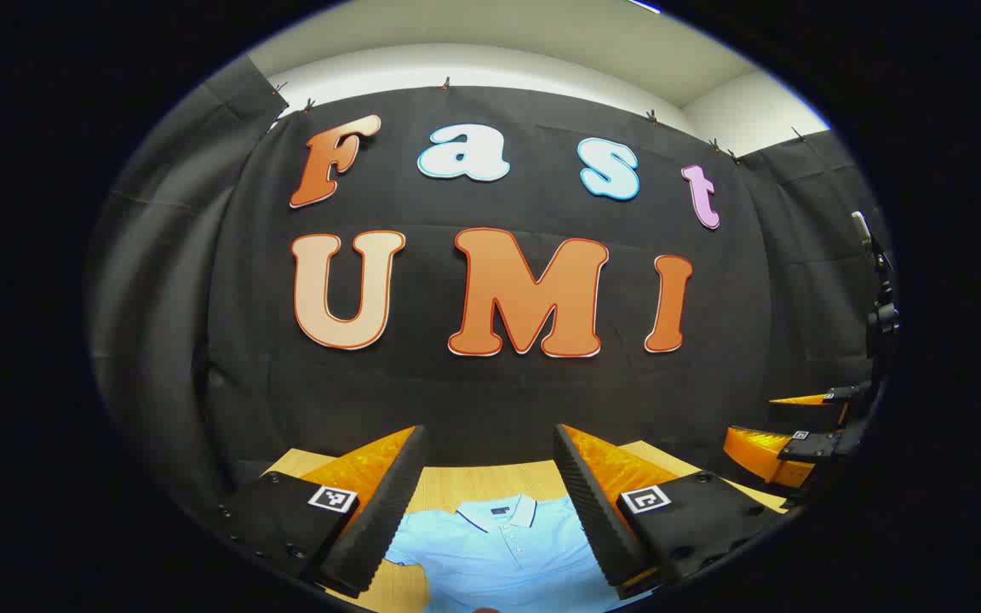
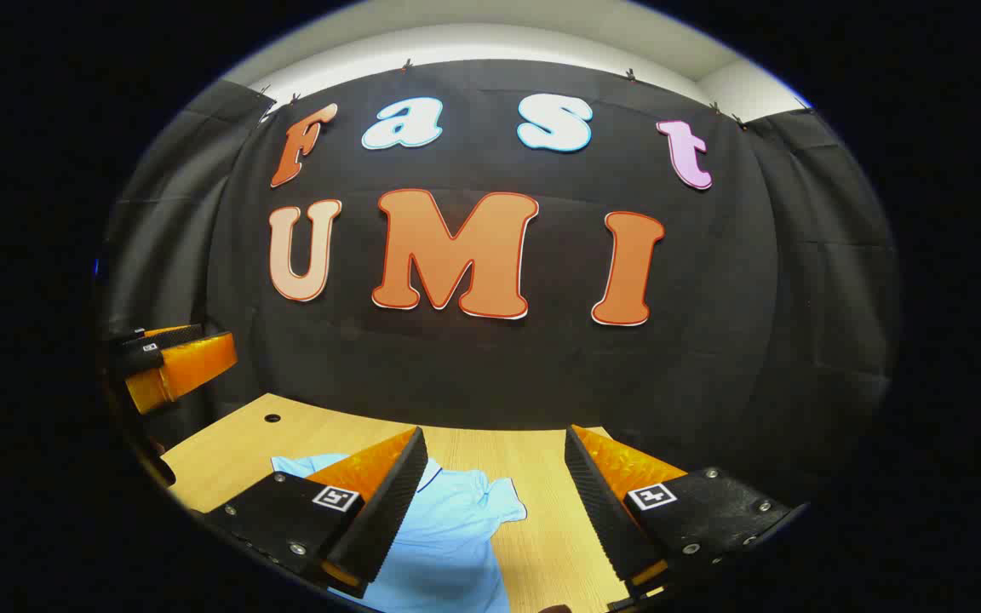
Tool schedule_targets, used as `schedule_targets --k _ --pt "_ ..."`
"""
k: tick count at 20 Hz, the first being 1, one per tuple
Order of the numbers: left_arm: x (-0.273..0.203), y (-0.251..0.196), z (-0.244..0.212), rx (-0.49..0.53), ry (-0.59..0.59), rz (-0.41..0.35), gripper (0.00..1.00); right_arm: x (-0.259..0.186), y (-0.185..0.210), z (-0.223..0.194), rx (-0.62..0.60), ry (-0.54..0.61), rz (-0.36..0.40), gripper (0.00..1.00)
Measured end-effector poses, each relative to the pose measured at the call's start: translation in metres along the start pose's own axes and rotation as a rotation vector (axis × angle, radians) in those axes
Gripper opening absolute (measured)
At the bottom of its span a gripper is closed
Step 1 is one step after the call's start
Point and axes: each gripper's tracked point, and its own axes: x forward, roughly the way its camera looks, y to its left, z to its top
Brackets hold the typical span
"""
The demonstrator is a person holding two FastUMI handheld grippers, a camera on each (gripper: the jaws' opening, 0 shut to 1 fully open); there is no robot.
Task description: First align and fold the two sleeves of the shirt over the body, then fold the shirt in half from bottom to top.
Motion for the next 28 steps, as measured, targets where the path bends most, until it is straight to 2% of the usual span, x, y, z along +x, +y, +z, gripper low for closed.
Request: schedule_targets --k 6,14,25,28 --pt "0.007 -0.005 0.006 0.067 -0.029 0.045 0.96 0.022 -0.006 -0.003 -0.001 0.018 0.036 0.99" --pt "0.013 -0.007 0.005 0.066 -0.036 0.065 0.96 0.048 -0.001 -0.008 -0.012 0.037 0.079 0.98" --pt "0.021 -0.001 -0.001 0.088 -0.022 0.08 0.96 0.118 -0.016 -0.07 -0.033 0.238 0.091 0.99" --pt "0.022 0.002 0.001 0.094 -0.029 0.106 0.97 0.142 -0.023 -0.091 -0.052 0.298 0.094 0.99"
